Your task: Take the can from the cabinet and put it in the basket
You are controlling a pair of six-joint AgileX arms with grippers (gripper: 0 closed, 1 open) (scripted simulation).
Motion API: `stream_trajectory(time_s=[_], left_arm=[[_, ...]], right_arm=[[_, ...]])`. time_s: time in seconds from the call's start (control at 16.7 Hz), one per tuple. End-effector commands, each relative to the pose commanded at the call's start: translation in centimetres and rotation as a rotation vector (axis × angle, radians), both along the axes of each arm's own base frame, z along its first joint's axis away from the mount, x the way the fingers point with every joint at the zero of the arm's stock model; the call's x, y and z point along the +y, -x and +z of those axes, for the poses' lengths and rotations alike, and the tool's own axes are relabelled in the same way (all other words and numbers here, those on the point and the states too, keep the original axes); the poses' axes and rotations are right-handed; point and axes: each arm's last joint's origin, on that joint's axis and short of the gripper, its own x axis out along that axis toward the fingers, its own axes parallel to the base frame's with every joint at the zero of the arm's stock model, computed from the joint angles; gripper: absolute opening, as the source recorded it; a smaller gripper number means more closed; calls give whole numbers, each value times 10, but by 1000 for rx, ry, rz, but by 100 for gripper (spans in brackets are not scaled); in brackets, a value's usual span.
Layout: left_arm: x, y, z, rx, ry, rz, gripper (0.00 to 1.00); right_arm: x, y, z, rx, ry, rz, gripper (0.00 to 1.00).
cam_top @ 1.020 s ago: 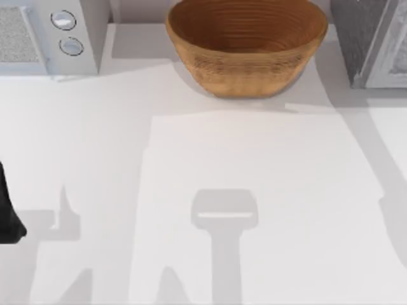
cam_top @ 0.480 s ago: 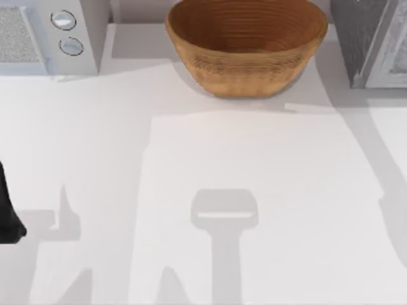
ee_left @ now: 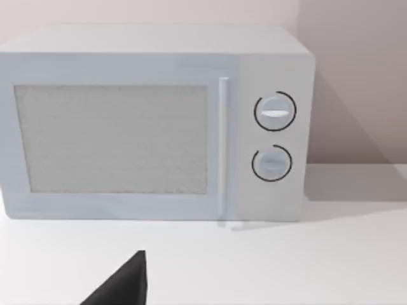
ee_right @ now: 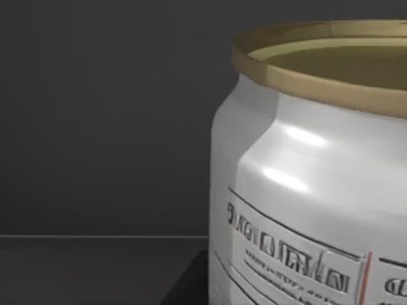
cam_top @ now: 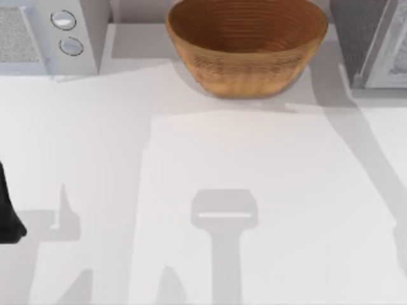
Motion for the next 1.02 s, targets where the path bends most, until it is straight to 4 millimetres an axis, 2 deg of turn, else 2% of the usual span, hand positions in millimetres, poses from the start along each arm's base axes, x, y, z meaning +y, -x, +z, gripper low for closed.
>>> stream_trajectory(time_s=[0.18,0.3,0.42,0.78,1.02], left_arm=[[0,0,0,0,0,0,100],[0,0,0,0,0,0,100],[0,0,0,0,0,0,100],[0,0,0,0,0,0,100],[0,0,0,0,0,0,100]], right_arm=[[-12,72,25,-15,-7,-16,0],[-13,101,29,-10,-5,-11,0],[-14,110,29,-3,-1,-6,0],[-17,112,26,-6,-4,-6,0],[-33,127,8,-19,-9,-1,0]])
